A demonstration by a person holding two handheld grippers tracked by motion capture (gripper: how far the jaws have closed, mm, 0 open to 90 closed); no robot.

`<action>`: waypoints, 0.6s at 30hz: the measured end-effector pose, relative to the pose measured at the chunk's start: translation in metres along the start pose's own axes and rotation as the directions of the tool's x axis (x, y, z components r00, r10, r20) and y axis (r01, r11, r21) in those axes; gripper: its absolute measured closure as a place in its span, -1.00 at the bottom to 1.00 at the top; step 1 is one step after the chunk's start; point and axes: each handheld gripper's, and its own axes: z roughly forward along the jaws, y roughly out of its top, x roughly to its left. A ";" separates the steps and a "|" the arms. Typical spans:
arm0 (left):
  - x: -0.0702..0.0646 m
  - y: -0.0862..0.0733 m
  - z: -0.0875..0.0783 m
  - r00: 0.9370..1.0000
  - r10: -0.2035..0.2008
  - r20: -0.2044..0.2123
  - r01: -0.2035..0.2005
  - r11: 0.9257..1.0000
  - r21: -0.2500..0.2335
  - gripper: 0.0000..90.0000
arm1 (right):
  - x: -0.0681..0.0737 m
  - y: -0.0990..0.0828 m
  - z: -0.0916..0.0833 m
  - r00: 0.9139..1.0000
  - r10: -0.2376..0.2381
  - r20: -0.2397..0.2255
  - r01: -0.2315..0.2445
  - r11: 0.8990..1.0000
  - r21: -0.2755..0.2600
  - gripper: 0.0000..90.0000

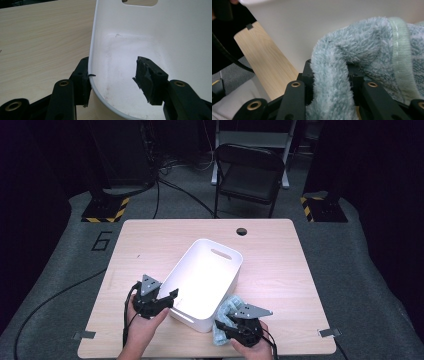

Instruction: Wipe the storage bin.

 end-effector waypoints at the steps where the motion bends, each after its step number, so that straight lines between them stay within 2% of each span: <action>1: 0.000 0.000 0.000 1.000 0.000 0.003 0.000 1.000 0.003 0.06 | -0.001 -0.002 0.002 1.000 -0.001 0.000 0.001 1.000 0.010 0.50; 5: 0.001 0.000 0.000 1.000 -0.002 0.007 0.002 1.000 0.002 0.06 | -0.007 -0.010 0.010 1.000 0.027 0.000 -0.027 0.999 0.032 0.50; 12: 0.003 0.000 0.000 1.000 0.004 0.022 -0.004 1.000 0.005 0.04 | -0.012 -0.016 0.018 0.999 0.032 0.010 -0.032 0.998 0.058 0.49; 16: 0.004 -0.001 -0.001 0.999 -0.012 0.036 0.012 1.000 0.008 0.00 | -0.016 -0.019 0.022 0.999 0.033 0.008 -0.034 0.997 0.074 0.49; 17: 0.005 -0.001 -0.001 0.999 -0.013 0.038 0.013 1.000 0.008 -0.01 | -0.016 -0.019 0.023 0.999 0.054 0.004 -0.054 0.996 0.070 0.50; 18: 0.005 -0.002 -0.001 0.999 -0.020 0.036 0.020 1.000 0.005 -0.01 | -0.017 -0.018 0.023 0.999 0.052 0.002 -0.052 0.996 0.075 0.50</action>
